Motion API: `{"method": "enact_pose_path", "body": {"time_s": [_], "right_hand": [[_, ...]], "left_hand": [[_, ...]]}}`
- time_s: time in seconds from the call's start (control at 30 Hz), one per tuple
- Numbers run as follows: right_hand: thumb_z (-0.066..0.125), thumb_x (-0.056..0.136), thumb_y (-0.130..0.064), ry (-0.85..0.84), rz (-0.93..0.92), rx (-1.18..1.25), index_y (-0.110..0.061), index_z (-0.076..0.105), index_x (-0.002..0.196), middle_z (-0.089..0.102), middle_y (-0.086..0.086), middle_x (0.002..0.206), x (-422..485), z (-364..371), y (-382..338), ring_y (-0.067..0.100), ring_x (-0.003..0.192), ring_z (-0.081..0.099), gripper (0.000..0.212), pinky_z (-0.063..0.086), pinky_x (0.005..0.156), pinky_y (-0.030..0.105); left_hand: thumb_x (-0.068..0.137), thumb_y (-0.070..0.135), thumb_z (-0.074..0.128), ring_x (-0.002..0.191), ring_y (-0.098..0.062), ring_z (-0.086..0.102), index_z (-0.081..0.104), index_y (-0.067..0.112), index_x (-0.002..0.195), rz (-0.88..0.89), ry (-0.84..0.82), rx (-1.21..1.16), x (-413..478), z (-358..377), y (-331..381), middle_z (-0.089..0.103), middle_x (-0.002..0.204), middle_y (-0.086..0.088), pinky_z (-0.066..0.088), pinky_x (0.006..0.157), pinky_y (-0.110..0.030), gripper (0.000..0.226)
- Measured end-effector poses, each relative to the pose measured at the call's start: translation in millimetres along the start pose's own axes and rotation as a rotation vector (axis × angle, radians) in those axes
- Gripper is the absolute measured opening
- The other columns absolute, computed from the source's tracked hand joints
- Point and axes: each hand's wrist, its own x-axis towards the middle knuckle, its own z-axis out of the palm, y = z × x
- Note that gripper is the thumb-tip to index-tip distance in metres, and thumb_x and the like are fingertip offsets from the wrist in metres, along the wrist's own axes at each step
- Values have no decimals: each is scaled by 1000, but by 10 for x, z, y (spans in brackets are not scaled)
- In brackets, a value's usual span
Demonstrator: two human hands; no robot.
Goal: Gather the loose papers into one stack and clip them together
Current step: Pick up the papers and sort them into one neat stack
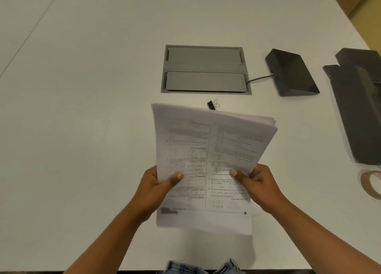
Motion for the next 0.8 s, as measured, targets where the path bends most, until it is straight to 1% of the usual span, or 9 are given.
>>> {"method": "enact_pose_path", "body": {"time_s": [0.13, 0.23, 0.3, 0.4, 0.47, 0.53, 0.63, 0.7, 0.8], "right_hand": [[62, 87, -23, -81, 66, 140, -8, 68, 119, 74, 7, 115, -2, -6, -61, 25, 106, 71, 36, 58, 87, 38], [54, 91, -46, -59, 110, 88, -17, 68, 120, 74, 1, 115, 23, -56, 12, 20, 107, 70, 43, 57, 88, 35], [60, 85, -57, 146, 162, -221, -23, 66, 122, 70, -1, 122, 86, -149, 232, 19, 113, 66, 51, 53, 96, 39], [70, 77, -59, 325, 352, -817, -9, 47, 139, 54, 11, 140, 116, -294, 595, 31, 123, 56, 83, 49, 98, 42], [72, 66, -69, 284, 501, -915, -5, 42, 138, 50, 15, 136, 111, -320, 751, 34, 120, 55, 101, 52, 92, 44], [74, 57, -72, 248, 572, -965, -5, 42, 133, 49, 14, 129, 99, -305, 851, 34, 118, 53, 106, 53, 88, 45], [79, 57, -65, 255, 555, -1090, -1, 41, 130, 47, 16, 127, 114, -280, 961, 35, 116, 50, 104, 50, 89, 43], [83, 55, -61, 258, 578, -1087, 1, 39, 129, 46, 18, 125, 154, -281, 972, 36, 112, 52, 106, 49, 89, 40], [94, 52, -40, 342, 661, -784, 0, 36, 125, 51, 21, 122, 202, -331, 938, 39, 105, 60, 101, 53, 79, 41]], "left_hand": [[85, 24, 66, 95, -30, 75, 69, 15, 113, -66, 17, -54, -118, -26, -15, 78, 106, -6, 62, 79, -48, 30], [84, 22, 66, 88, -31, 76, 71, 9, 107, -37, 124, -102, -189, -142, -12, 79, 99, -10, 63, 71, -42, 27], [81, 19, 66, 84, -30, 77, 72, 7, 102, -14, 203, -141, -218, -287, -13, 80, 94, -10, 63, 64, -36, 24], [76, 25, 72, 85, -32, 76, 72, 8, 102, 4, 283, -191, -270, -567, -61, 80, 95, -11, 63, 63, -36, 30], [61, 46, 87, 89, -37, 75, 70, 9, 110, -15, 273, -185, -310, -733, -97, 78, 102, -13, 63, 69, -46, 64], [42, 60, 91, 89, -38, 75, 68, 10, 113, -42, 277, -154, -350, -809, -95, 78, 104, -13, 62, 72, -52, 90], [37, 62, 91, 87, -38, 75, 67, 12, 114, -57, 297, -162, -370, -817, -108, 78, 104, -13, 62, 70, -52, 95], [37, 61, 91, 88, -39, 75, 68, 13, 113, -66, 300, -173, -371, -792, -134, 78, 104, -13, 62, 72, -54, 93], [36, 61, 92, 87, -38, 75, 70, 16, 108, -75, 293, -184, -364, -738, -175, 78, 103, -13, 62, 72, -53, 89]]}}
